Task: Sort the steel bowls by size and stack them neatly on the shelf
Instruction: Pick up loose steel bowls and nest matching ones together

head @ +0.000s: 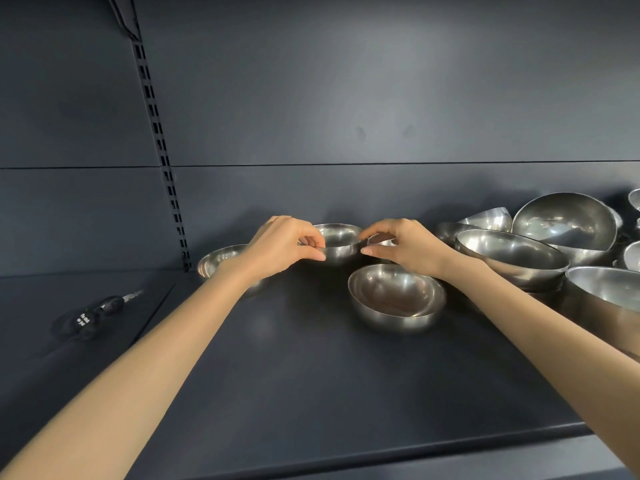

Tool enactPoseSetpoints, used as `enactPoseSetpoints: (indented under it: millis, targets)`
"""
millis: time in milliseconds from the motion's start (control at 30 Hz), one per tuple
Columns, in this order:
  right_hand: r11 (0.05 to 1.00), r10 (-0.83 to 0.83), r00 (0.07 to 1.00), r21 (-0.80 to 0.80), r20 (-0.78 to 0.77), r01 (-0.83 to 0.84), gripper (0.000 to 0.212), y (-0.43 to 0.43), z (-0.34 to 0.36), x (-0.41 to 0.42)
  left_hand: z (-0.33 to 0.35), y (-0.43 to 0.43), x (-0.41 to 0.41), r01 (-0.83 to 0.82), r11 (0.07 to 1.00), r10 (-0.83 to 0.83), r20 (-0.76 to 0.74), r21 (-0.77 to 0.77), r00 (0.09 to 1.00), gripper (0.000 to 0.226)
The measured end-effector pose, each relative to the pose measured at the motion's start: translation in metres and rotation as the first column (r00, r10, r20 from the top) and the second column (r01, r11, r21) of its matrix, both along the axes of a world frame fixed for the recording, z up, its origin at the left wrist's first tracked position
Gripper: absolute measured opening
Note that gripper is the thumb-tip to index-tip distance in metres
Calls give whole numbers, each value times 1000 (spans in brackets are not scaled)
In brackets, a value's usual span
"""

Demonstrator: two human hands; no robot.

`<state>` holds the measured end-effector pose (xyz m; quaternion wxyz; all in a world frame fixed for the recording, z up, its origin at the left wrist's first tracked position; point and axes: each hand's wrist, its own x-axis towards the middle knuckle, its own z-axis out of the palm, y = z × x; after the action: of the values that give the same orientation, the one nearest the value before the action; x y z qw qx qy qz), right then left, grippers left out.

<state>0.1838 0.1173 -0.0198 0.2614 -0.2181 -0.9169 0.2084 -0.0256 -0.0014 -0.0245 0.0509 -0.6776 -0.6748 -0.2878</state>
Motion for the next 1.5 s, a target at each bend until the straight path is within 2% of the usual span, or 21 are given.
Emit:
enactPoseSetpoints:
  millis: [267, 333, 433, 533, 667, 867, 1033, 1233, 1333, 1400, 1433, 1500]
  targets:
    - [997, -17, 998, -83, -61, 11, 53, -15, 0, 6, 33, -41, -22, -6, 994, 2, 35, 109, 999, 8]
    - [996, -8, 999, -93, -44, 4, 48, -17, 0, 6, 36, -57, -28, -37, 993, 30, 65, 115, 997, 7]
    - [998, 35, 998, -60, 59, -31, 34, -21, -2, 4, 33, -79, -41, -86, 993, 78, 89, 86, 993, 4]
    - [996, 83, 989, -44, 125, -78, 31, -26, -8, -2, 23, -94, -53, -131, 990, 127, 92, 46, 988, 6]
    - [992, 127, 982, -23, 139, -126, 28, -33, -9, -6, 9, -108, -62, -180, 984, 180, 93, -9, 979, 14]
    - [996, 54, 990, 58, 131, -62, 13, -43, -4, -5, -5, -113, -62, -215, 976, 216, 123, -21, 969, 5]
    - [997, -14, 967, 72, 254, -4, 33, -51, -3, 0, -7, -117, -60, -197, 980, 196, 189, -9, 962, 5]
    - [999, -41, 964, 22, 262, 37, 46, -67, -5, 6, -13, -122, -55, -170, 982, 145, 255, 80, 956, 9]
    - [997, -79, 951, 26, 298, 75, 40, -74, -7, 5, -20, -117, -58, -304, 947, 231, 438, 103, 869, 24]
    - [991, -121, 937, 96, 327, 94, 32, -77, -7, 4, -23, -113, -58, -382, 924, 310, 578, 3, 755, 40]
    - [985, -143, 930, 138, 339, 101, 27, -79, -7, 3, -24, -112, -57, -390, 920, 325, 648, -46, 689, 40]
    - [976, -172, 922, 186, 346, 112, 19, -83, -7, 2, -27, -111, -54, -344, 934, 283, 790, -98, 545, 22]
